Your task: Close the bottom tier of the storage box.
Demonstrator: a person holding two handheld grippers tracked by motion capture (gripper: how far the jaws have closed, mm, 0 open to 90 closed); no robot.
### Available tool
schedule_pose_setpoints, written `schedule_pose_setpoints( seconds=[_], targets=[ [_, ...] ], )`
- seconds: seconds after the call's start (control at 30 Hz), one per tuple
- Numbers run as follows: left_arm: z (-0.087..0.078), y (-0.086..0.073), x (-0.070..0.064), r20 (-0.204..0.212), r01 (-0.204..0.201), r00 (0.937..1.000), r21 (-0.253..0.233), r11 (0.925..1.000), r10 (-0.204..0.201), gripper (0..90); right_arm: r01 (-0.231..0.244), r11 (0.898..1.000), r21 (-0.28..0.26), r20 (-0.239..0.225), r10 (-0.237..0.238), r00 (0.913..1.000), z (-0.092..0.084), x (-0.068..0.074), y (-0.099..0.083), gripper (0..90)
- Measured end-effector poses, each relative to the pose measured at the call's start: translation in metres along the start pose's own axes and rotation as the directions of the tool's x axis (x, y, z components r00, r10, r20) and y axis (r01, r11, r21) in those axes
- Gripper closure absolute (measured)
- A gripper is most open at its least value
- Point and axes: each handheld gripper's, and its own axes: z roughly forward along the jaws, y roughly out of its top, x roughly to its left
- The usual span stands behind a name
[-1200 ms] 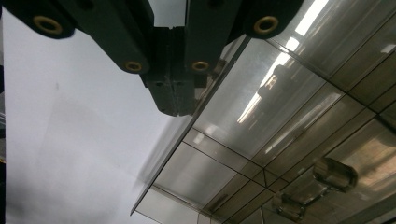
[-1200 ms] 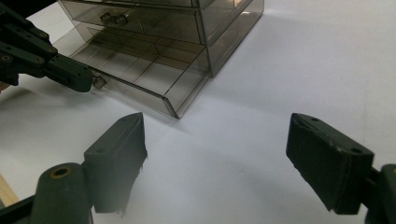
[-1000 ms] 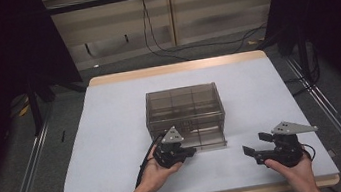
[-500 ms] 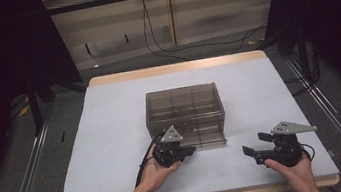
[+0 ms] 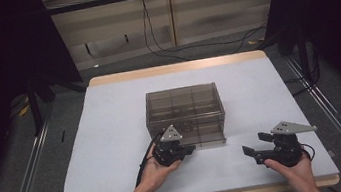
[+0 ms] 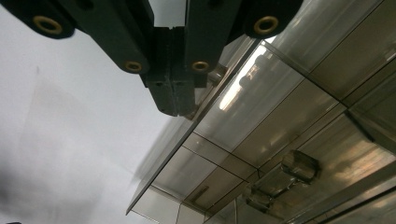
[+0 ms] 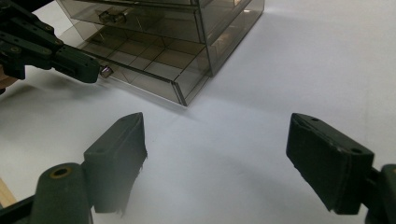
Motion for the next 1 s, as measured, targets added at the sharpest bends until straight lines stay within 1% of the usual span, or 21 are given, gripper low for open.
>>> schedule_pose_setpoints(
  seconds=[0.03,0.07,0.1,0.13,0.2,0.23,0.3,0.33,0.37,0.4,0.43,0.57,0.6,0.7,0.77,0.83,0.87,0.9,0.93,0.97,1.0],
  targets=[
    [0.0007,-0.0003,0.0000,-0.002,-0.002,1.0000,-0.010,0.9999,0.002,90.0,0.001,1.000,-0.001,0.000,-0.001,1.0000,-0.0001,-0.0001,0.0001,19.7],
    [0.0000,-0.0001,0.0003,-0.003,-0.004,1.0000,0.003,1.0000,0.004,90.0,0.000,1.000,-0.001,0.000,0.000,1.0000,-0.0002,-0.0001,0.0000,19.7],
    [0.0006,-0.0001,0.0003,-0.001,-0.006,1.0000,-0.003,1.0000,0.006,90.0,-0.001,1.000,-0.001,-0.001,0.001,1.0000,-0.0003,-0.0002,0.0000,19.7],
    [-0.0001,0.0002,0.0008,-0.002,-0.007,1.0000,0.004,1.0000,0.007,90.0,-0.002,1.000,-0.001,0.001,0.002,1.0000,-0.0004,-0.0002,-0.0001,19.7],
    [0.0004,0.0002,0.0008,0.004,-0.003,1.0000,0.007,1.0000,0.003,90.0,-0.001,1.000,-0.001,0.001,0.001,1.0000,-0.0002,-0.0006,0.0000,19.7],
    [0.0006,0.0002,0.0005,-0.003,-0.003,1.0000,0.007,1.0000,0.003,90.0,-0.001,1.000,-0.002,0.003,0.001,1.0000,-0.0001,-0.0004,0.0001,19.7],
    [0.0006,0.0004,0.0012,0.000,-0.002,1.0000,0.008,1.0000,0.002,90.0,-0.002,1.000,0.002,0.001,0.002,1.0000,0.0003,-0.0002,0.0002,19.7],
    [0.0006,0.0003,0.0012,-0.004,0.006,1.0000,-0.001,1.0000,-0.006,90.0,0.001,1.000,0.001,0.000,-0.001,1.0000,0.0006,-0.0003,0.0003,19.7],
    [0.0004,0.0006,0.0017,-0.006,0.003,1.0000,0.003,1.0000,-0.003,90.0,0.000,1.000,0.000,0.000,0.000,1.0000,0.0006,-0.0002,0.0004,19.7],
    [0.0010,0.0003,0.0022,-0.001,0.004,1.0000,-0.007,1.0000,-0.004,90.0,0.001,1.000,0.000,0.000,-0.001,1.0000,0.0006,-0.0001,0.0004,19.7],
    [0.0000,0.0007,0.0028,-0.005,0.004,1.0000,0.001,1.0000,-0.004,90.0,0.000,1.000,0.002,0.001,0.000,1.0000,0.0008,-0.0002,0.0003,19.7],
    [0.0002,0.0007,0.0041,-0.005,0.010,0.9999,-0.002,1.0000,-0.010,90.0,0.003,1.000,0.002,-0.001,-0.003,1.0000,0.0009,0.0002,0.0004,19.7],
    [0.0008,0.0004,0.0044,-0.002,0.017,0.9999,-0.011,0.9998,-0.017,90.0,0.001,1.000,0.003,-0.001,-0.001,1.0000,0.0010,0.0002,0.0003,19.7],
    [0.0010,0.0011,0.0058,-0.009,0.010,0.9999,0.001,0.9999,-0.010,90.0,0.000,1.000,0.002,-0.001,0.000,1.0000,0.0007,-0.0003,0.0003,19.7],
    [0.0015,0.0008,0.0057,-0.006,0.013,0.9999,0.004,0.9999,-0.013,90.0,-0.002,1.000,0.002,0.001,0.002,1.0000,0.0004,-0.0005,0.0003,19.7],
    [0.0009,0.0008,0.0062,-0.007,0.007,1.0000,0.008,0.9999,-0.007,90.0,-0.002,1.000,0.000,0.000,0.002,1.0000,0.0003,-0.0003,0.0003,19.7],
    [0.0003,0.0009,0.0070,-0.006,0.008,0.9999,-0.001,1.0000,-0.008,90.0,-0.002,1.000,0.000,-0.001,0.002,1.0000,0.0002,-0.0003,0.0002,19.7],
    [-0.0003,0.0011,0.0071,-0.008,0.019,0.9998,-0.006,0.9998,-0.019,90.0,-0.002,1.000,0.002,0.000,0.002,1.0000,0.0002,-0.0002,0.0002,19.7],
    [-0.0003,0.0012,0.0081,-0.008,0.015,0.9999,-0.011,0.9998,-0.015,90.0,-0.002,1.000,0.002,0.000,0.002,1.0000,0.0004,-0.0002,0.0003,19.6],
    [-0.0001,0.0013,0.0076,-0.013,0.018,0.9998,-0.004,0.9998,-0.018,90.0,0.000,1.000,0.001,0.000,0.000,1.0000,0.0005,-0.0004,0.0003,19.7],
    [0.0004,0.0010,0.0080,-0.005,0.013,0.9999,-0.002,0.9999,-0.013,90.0,-0.001,1.000,0.001,0.000,0.001,1.0000,0.0006,-0.0004,0.0003,19.6]
  ],
)
